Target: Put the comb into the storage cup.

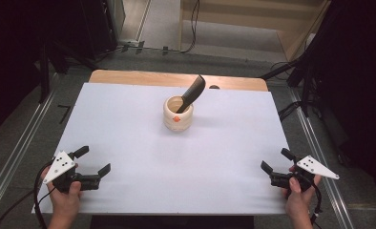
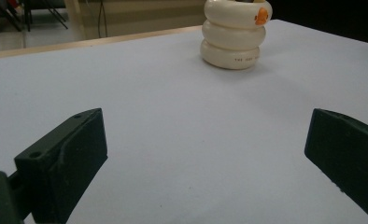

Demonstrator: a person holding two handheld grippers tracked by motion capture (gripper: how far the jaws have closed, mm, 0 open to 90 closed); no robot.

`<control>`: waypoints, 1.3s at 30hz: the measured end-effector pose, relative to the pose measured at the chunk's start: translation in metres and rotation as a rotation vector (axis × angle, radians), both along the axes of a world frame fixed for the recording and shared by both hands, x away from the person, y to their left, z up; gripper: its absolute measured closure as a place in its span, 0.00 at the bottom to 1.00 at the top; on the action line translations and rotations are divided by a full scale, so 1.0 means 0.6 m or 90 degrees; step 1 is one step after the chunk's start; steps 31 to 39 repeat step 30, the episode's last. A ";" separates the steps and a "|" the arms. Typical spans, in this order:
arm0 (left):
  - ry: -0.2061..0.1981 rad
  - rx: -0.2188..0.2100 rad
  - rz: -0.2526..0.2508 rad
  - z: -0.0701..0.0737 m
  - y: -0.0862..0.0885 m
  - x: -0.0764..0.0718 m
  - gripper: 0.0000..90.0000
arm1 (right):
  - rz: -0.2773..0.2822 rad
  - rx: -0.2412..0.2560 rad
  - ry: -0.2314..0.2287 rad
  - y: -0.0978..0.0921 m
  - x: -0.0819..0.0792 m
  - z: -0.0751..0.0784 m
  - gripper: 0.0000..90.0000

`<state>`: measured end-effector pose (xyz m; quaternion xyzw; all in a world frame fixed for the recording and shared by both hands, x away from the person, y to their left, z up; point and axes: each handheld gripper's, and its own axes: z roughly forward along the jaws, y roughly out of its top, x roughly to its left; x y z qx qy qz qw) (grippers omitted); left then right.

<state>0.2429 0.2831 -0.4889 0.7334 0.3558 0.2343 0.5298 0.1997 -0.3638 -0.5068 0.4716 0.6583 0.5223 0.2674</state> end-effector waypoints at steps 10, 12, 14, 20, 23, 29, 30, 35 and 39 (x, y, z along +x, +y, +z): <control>-0.001 0.000 -0.001 0.000 0.000 0.000 0.00 | 0.006 0.011 -0.007 -0.003 -0.006 -0.006 0.00; -0.001 0.000 -0.002 0.000 0.001 0.000 0.00 | 0.005 0.009 -0.009 -0.003 -0.006 -0.009 0.00; -0.002 0.000 -0.002 0.000 0.000 0.000 0.00 | 0.009 0.003 -0.007 0.000 -0.006 -0.011 0.00; -0.004 0.000 -0.004 0.001 0.001 0.000 0.00 | 0.013 -0.015 -0.014 0.007 -0.006 -0.013 0.00; -0.004 0.000 -0.001 0.001 0.001 0.001 0.00 | 0.011 -0.006 -0.014 0.002 -0.007 -0.013 0.00; -0.004 0.000 -0.002 0.000 0.001 0.002 0.00 | 0.011 0.001 -0.015 0.001 -0.008 -0.013 0.00; -0.003 0.000 -0.001 0.000 0.000 0.002 0.00 | 0.012 0.001 -0.015 0.001 -0.008 -0.013 0.00; -0.003 0.000 -0.001 0.000 0.000 0.002 0.00 | 0.012 0.001 -0.015 0.001 -0.008 -0.013 0.00; -0.003 0.000 -0.001 0.000 0.000 0.002 0.00 | 0.012 0.001 -0.015 0.001 -0.008 -0.013 0.00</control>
